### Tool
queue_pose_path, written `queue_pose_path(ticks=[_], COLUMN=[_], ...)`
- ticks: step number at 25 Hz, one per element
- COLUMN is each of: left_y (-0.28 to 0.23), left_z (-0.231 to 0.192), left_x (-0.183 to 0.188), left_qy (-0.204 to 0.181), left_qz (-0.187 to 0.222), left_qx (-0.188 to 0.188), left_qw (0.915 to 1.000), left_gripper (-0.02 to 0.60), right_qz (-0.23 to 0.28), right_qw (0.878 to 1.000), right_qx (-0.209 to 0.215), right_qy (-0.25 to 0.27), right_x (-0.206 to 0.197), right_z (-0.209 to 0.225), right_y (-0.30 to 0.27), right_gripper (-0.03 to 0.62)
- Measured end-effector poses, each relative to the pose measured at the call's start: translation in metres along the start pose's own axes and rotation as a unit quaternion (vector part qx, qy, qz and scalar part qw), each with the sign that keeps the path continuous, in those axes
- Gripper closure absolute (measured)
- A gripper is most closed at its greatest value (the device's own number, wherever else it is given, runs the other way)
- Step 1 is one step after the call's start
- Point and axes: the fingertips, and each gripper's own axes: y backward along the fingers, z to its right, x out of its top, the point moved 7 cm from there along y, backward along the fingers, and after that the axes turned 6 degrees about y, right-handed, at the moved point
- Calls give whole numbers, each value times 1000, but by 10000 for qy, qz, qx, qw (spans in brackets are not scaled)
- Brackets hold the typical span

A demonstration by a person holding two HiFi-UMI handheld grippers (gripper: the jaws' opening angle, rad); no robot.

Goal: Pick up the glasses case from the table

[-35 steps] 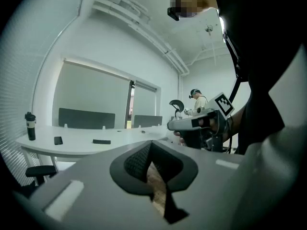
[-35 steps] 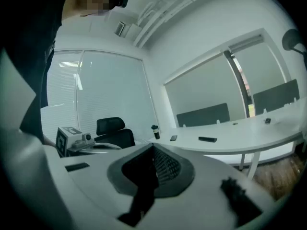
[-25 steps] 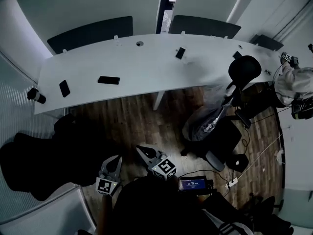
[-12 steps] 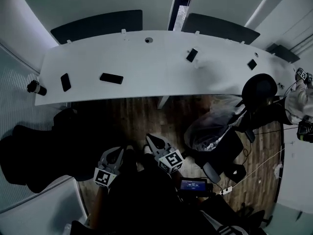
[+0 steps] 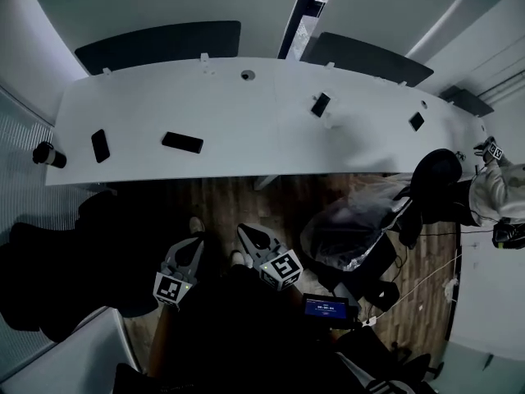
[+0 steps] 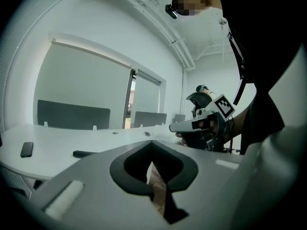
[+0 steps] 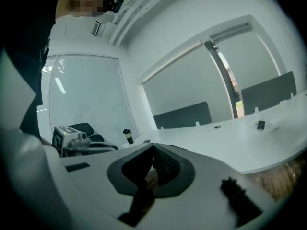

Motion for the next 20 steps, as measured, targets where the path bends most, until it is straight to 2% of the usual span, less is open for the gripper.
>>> queue_pose_path(ticks=[2,5,8,12,16,20], left_y=[-12,-26,-32,-36,-42,-53], left_z=[-20,-50,-90,-148,-199,-240], left_x=[8,26,31,32,44,48], left_qy=[-117,-40,-208,-109,-53,-147], left_qz=[122,149,190,229,187,73], left_qx=[-163,-263,-359,-367,-363,-518], left_qw=[9997,9995,9990,9990,9992,9985], left_gripper=[575,575,575,575,575,575], right_qz=[-16,-122,-214,-313,-328,-302], right_qw=[10000,9998,9995,9994,9992,9992], right_qx=[-64,-92,-164,-142,-222,-254], right_qy=[21,85,169,27,-83,39], right_x=[9,23,36,48,56,66], right_z=[5,11,15,13,16,19], right_y=[-14,-40,-75,-123,-165,-200], right_gripper=[586,586,586,586,586,586])
